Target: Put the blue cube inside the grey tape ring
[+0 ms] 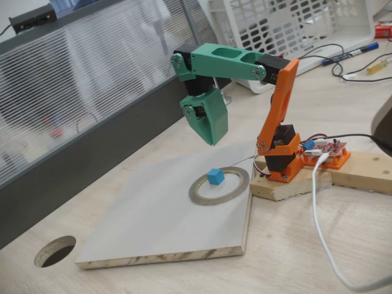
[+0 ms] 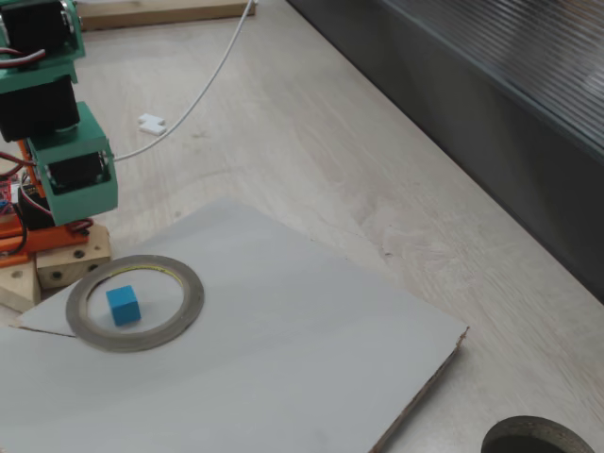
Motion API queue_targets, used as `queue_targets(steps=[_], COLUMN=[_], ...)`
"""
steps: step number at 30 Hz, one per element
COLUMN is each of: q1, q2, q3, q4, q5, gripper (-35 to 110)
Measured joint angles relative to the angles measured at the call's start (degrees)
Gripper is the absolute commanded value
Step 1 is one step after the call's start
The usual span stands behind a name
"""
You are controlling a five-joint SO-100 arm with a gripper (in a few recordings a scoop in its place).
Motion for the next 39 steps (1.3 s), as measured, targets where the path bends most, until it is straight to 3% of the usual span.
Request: queue_targets(steps=[8,18,39], q1=[0.0,-7.2,-7.6], q2=[0.1,0.3,0.1], q3=[-0.1,0.0,0.0], q4=[0.0,0.0,0.0], q5=[0.0,0.0,0.0], gripper=[3,3,3])
